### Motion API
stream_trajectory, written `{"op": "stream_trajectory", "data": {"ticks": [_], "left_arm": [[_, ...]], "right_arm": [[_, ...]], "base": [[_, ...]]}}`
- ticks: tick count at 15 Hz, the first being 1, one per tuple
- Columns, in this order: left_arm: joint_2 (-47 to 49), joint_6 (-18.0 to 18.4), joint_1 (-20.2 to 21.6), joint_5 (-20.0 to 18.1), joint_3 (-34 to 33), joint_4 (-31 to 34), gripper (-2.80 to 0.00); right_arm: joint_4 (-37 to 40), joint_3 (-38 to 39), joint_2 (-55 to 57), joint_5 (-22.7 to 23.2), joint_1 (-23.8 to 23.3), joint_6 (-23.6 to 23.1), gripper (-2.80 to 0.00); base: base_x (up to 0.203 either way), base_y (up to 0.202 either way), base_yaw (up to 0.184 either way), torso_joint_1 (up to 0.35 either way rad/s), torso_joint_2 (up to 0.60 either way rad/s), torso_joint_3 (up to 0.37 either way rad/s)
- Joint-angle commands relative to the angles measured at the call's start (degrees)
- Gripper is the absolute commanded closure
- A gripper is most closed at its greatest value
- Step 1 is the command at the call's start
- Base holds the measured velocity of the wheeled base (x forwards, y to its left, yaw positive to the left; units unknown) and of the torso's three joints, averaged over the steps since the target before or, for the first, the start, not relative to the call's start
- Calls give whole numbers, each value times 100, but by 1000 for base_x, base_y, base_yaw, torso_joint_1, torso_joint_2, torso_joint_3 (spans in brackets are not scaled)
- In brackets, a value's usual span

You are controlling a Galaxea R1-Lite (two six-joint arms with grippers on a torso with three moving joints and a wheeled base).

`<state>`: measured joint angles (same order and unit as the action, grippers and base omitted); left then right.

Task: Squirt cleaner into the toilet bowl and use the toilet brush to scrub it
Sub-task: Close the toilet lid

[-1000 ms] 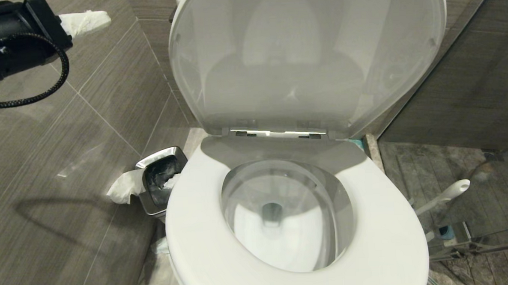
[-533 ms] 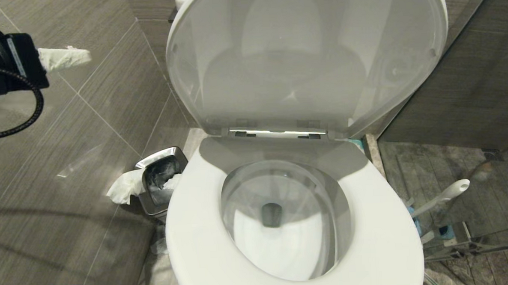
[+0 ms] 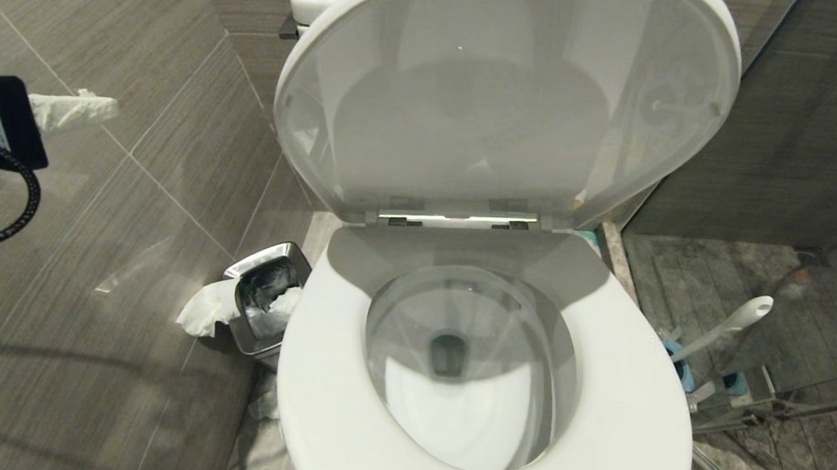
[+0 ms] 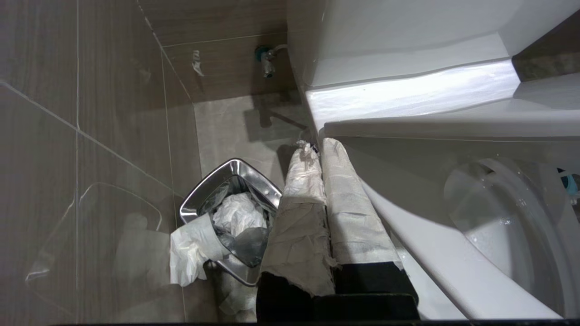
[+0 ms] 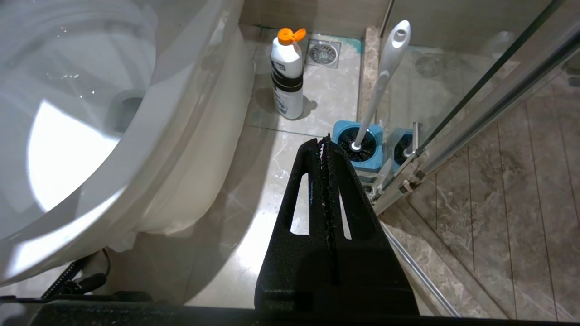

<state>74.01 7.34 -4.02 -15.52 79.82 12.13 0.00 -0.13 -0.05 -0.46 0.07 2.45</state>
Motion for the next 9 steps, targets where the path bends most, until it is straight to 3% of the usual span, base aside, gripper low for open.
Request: {"op": "stream_trajectory", "data": {"ticks": [1,9], "left_arm": [[35,4,-2,31,-15,0,0],[114,4,-28,31,-20,0,0]], "right_arm": [[0,4,5,2,1,1,0],[0,3,5,2,1,1,0]], "base": [[0,0,0,2,3,110],[0,0,0,1,1,193]]}}
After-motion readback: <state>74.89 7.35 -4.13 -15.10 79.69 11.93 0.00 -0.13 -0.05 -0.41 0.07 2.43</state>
